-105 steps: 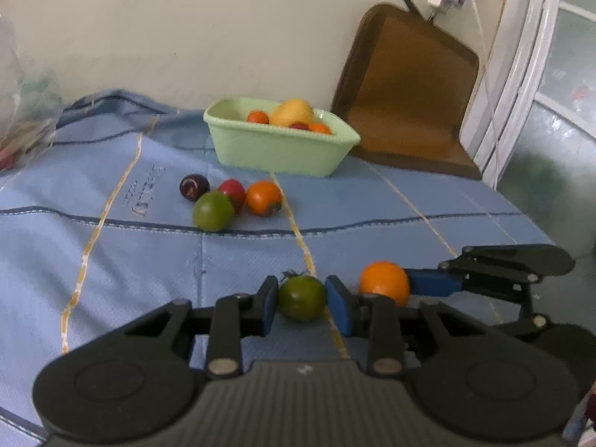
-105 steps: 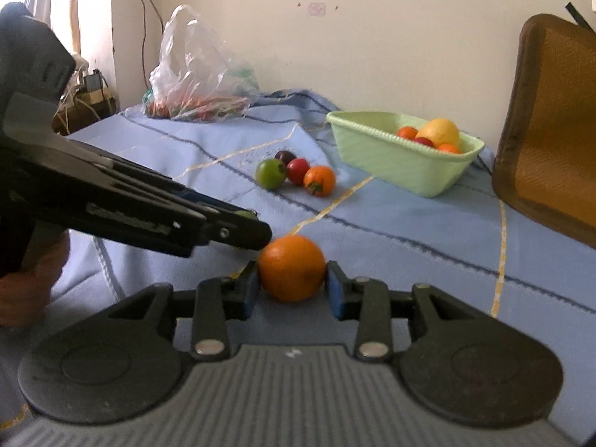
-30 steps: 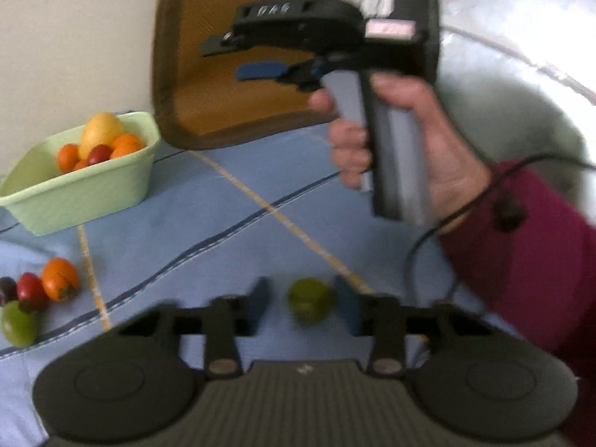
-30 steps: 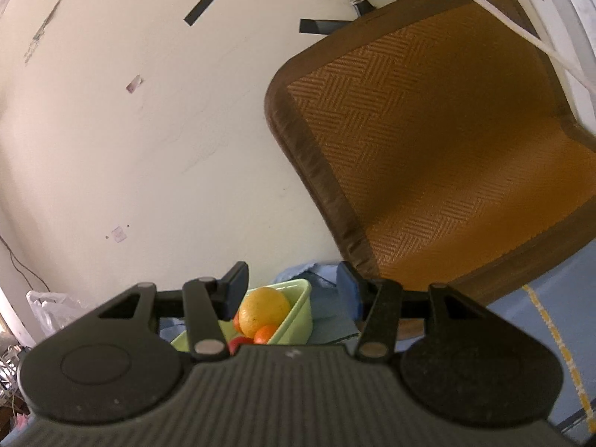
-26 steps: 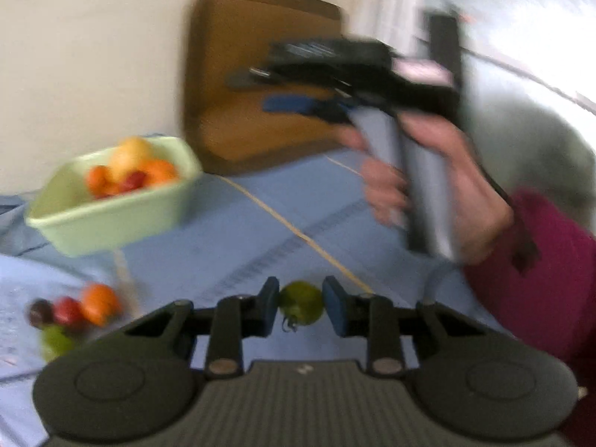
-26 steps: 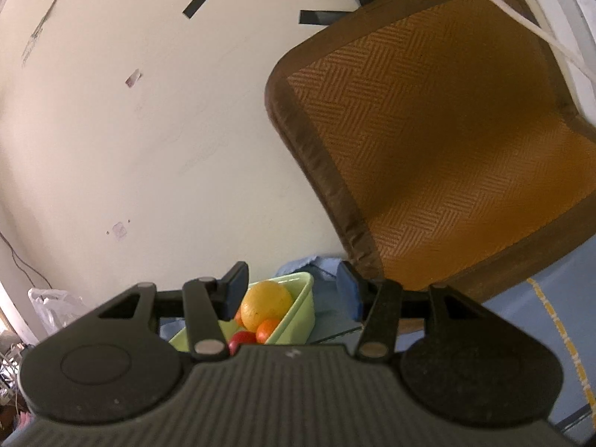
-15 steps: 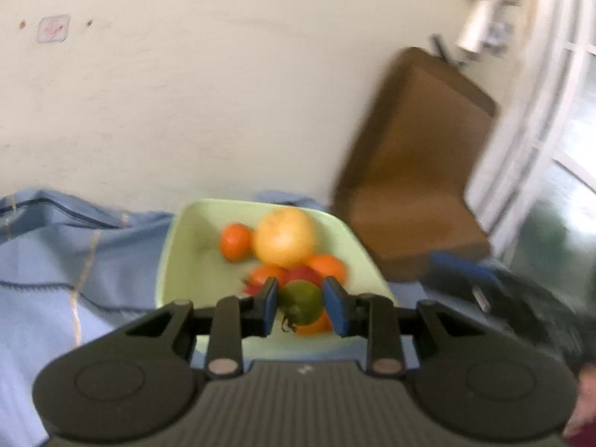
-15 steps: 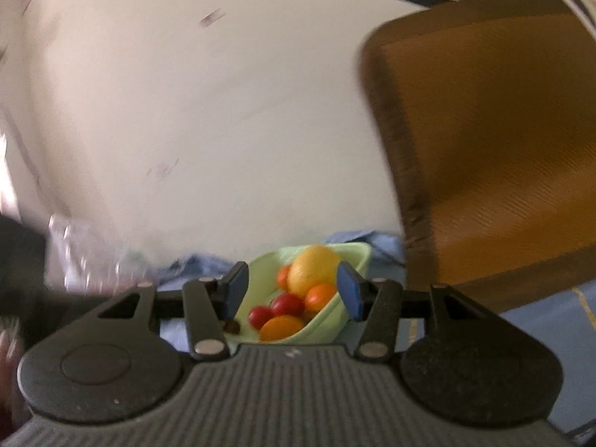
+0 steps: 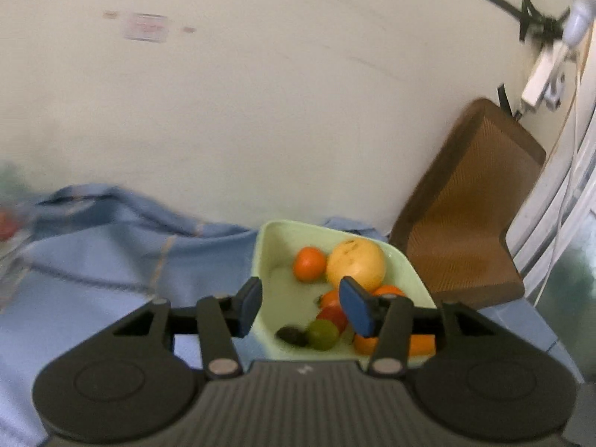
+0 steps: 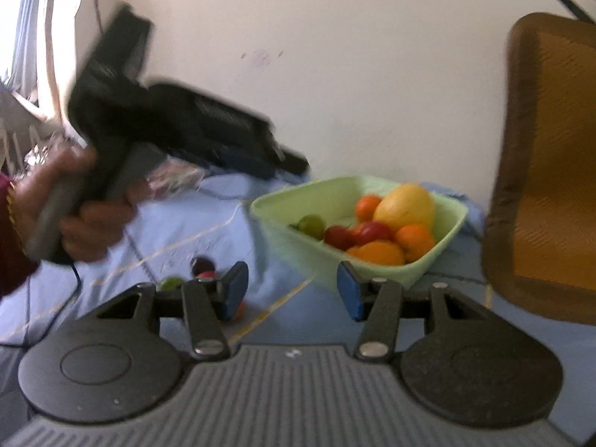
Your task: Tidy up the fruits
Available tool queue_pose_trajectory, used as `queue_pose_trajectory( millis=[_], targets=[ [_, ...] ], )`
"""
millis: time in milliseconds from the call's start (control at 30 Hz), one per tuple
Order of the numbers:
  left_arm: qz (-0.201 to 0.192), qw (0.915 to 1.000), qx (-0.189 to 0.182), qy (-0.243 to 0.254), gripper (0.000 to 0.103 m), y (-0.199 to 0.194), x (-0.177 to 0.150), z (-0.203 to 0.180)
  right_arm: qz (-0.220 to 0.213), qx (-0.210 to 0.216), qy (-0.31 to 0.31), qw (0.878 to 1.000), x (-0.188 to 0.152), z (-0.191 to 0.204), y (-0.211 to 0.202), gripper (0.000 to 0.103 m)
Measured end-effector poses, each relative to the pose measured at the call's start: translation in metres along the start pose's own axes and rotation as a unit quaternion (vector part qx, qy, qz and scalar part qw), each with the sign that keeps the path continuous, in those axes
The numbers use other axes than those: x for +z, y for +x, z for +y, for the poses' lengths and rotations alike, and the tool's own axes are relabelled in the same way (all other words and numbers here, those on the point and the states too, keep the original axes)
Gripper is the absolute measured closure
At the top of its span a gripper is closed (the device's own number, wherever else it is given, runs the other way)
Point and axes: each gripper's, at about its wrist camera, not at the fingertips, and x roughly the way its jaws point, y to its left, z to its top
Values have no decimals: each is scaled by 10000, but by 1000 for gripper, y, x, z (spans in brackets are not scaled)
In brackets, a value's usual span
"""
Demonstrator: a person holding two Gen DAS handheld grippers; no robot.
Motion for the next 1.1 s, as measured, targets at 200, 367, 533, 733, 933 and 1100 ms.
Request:
queue_pose_trajectory(
  millis=[200, 367, 533, 733, 933, 1100],
  targets=[
    [298, 9990, -136, -307, 56, -44, -52, 11, 341, 288, -256, 9987, -3, 19, 11, 49],
    [455, 9989, -84, 111, 47, -59, -87, -4, 482, 259, -385, 9978, -3, 27, 20, 50],
    [495, 9986, 52, 164, 50, -47, -96, -4, 823, 244, -412, 9955, -4, 31, 36, 58],
    [568, 9984, 25, -30, 74, -52, -105, 4, 853, 262, -559, 9944, -9, 37, 30, 73],
    [589, 9978, -305, 27, 74, -70, -118, -11, 772, 376, -500, 9951, -12, 48, 10, 73],
    [745, 9956, -541, 164, 74, -82, -135, -27, 803, 275, -611, 9945, -32, 61, -21, 73]
  ],
)
